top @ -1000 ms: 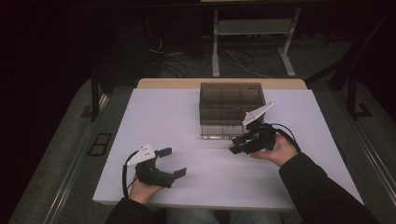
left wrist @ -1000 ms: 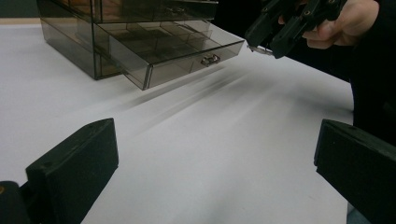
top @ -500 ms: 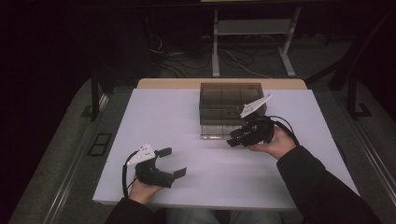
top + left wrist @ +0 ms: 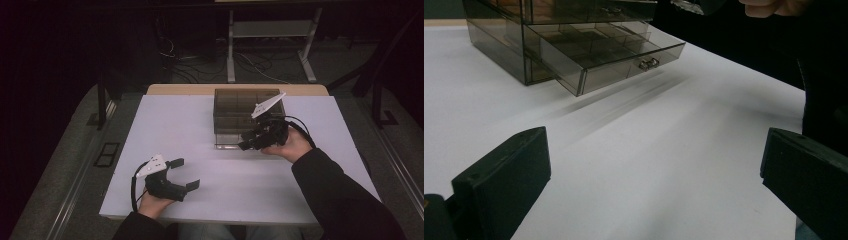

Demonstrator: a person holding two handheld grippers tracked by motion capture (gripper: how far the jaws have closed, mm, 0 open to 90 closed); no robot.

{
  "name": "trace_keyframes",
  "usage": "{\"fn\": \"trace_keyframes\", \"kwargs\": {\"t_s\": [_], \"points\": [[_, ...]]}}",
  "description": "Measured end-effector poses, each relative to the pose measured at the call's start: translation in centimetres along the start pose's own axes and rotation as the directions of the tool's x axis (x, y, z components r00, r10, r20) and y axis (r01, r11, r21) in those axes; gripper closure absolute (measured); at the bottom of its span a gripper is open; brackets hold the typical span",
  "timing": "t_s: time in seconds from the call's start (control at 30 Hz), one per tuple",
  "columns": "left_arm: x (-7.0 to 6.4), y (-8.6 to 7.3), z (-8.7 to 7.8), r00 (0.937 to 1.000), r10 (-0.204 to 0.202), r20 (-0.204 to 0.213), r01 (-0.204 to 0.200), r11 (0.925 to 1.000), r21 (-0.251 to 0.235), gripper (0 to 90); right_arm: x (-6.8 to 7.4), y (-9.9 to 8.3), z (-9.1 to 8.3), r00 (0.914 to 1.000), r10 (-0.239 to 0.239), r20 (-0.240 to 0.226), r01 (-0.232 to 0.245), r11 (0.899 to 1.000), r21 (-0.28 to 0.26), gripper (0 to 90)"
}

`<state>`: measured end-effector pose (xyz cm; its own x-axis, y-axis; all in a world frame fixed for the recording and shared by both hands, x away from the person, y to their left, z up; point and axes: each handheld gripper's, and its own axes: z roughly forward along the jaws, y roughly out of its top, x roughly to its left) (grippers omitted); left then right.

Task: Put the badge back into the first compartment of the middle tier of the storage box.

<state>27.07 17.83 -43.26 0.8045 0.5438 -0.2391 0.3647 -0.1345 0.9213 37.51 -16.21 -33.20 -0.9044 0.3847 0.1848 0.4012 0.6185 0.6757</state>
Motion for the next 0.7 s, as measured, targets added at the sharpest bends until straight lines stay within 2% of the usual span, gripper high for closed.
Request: {"fn": "trace_keyframes", "kwargs": {"t_s": [0.23, 0.7], "points": [[0.0, 0.0, 0.0, 1.0000, 0.000, -0.001, 0.000, 1.0000, 0.001, 0.0, -0.1, 1.0, 0.5, 0.9999, -0.001, -0.010, 0.001, 1.000, -0.013, 57.1], [0.0, 0.0, 0.0, 1.0000, 0.004, 0.000, -0.004, 1.0000, -0.001, 0.0, -1.1, 1.7, 3.0, 0.9998, 0.020, 0.000, -0.020, 1.000, -0.019, 57.1]]}}
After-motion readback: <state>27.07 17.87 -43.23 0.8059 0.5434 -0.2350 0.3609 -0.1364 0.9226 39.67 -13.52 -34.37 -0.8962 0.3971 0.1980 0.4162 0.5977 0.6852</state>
